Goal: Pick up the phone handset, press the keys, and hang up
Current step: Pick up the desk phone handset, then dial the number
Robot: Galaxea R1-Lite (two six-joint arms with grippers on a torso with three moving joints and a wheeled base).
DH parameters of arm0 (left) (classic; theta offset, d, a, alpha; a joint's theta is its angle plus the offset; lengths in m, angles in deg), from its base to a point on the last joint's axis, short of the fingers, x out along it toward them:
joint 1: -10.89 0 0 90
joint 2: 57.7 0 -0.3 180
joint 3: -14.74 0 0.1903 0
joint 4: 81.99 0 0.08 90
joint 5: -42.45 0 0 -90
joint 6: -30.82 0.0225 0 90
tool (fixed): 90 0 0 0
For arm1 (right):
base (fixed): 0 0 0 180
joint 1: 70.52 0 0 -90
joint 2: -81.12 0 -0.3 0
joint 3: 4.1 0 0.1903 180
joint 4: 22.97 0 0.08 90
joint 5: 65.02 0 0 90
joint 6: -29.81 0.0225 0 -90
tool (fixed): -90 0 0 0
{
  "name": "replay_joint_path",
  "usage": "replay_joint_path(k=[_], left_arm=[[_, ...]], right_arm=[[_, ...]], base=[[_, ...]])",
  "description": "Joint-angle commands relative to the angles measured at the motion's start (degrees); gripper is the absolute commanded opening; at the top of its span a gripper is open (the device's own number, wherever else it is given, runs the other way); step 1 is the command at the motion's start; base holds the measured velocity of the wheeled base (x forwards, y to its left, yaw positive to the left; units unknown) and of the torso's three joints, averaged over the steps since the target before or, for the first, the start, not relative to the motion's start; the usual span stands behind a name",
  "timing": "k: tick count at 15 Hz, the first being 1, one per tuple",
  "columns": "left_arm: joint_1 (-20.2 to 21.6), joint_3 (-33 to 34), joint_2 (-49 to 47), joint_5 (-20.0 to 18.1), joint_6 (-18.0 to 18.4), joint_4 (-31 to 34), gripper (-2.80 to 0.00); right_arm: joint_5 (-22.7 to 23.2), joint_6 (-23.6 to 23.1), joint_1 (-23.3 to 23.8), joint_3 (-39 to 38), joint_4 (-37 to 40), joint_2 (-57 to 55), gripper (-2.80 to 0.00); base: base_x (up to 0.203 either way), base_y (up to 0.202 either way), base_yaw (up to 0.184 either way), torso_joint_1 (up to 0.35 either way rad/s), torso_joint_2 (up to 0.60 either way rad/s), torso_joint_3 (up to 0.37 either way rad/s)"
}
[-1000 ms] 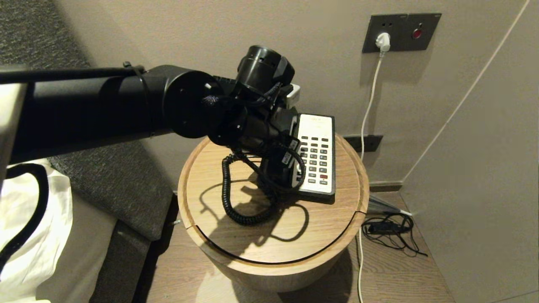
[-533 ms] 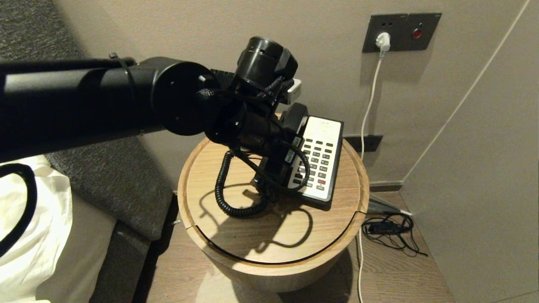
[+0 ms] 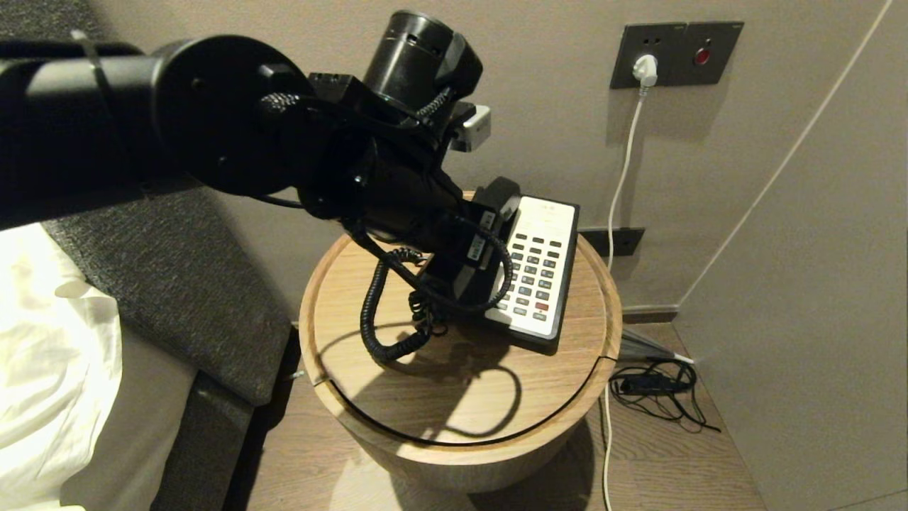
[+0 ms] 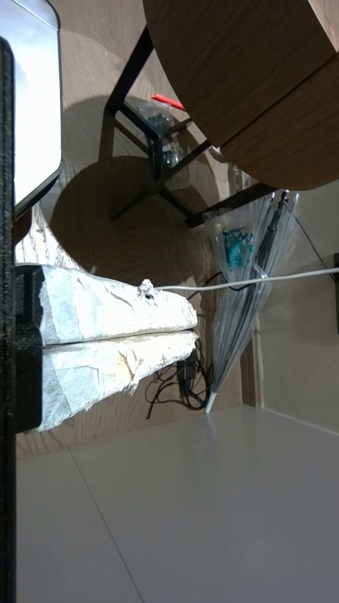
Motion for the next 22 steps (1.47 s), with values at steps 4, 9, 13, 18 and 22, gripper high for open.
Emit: replay_joint_path(k=[4, 9, 13, 18, 22], left_arm=[[2.4, -0.1, 4.5, -1.8, -6.5, -0.6, -2.8], [1.5, 0.2, 9.6, -3.4, -13.9, -1.0, -2.8], [1.7, 1.9, 11.4, -2.9, -16.3, -1.0, -2.8], [1.7, 2.3, 11.6, -2.9, -15.9, -0.9, -2.8], [1.7, 5.0, 13.0, -2.6, -15.8, -0.9, -2.8]], right_arm=[[0.0, 0.0, 0.0, 0.0, 0.0, -0.1, -2.8], [0.0, 0.0, 0.0, 0.0, 0.0, -0.1, -2.8], [0.0, -0.1, 0.0, -0.1, 0.0, -0.1, -2.8], [0.1, 0.1, 0.0, 0.0, 0.0, -0.1, -2.8], [1.2, 0.4, 0.0, 3.9, 0.3, -0.5, -2.8]], base=[[0.0, 0.0, 0.0, 0.0, 0.0, 0.0], [0.0, 0.0, 0.0, 0.0, 0.0, 0.0], [0.0, 0.0, 0.0, 0.0, 0.0, 0.0], [0.0, 0.0, 0.0, 0.0, 0.0, 0.0], [0.0, 0.0, 0.0, 0.0, 0.0, 0.0]])
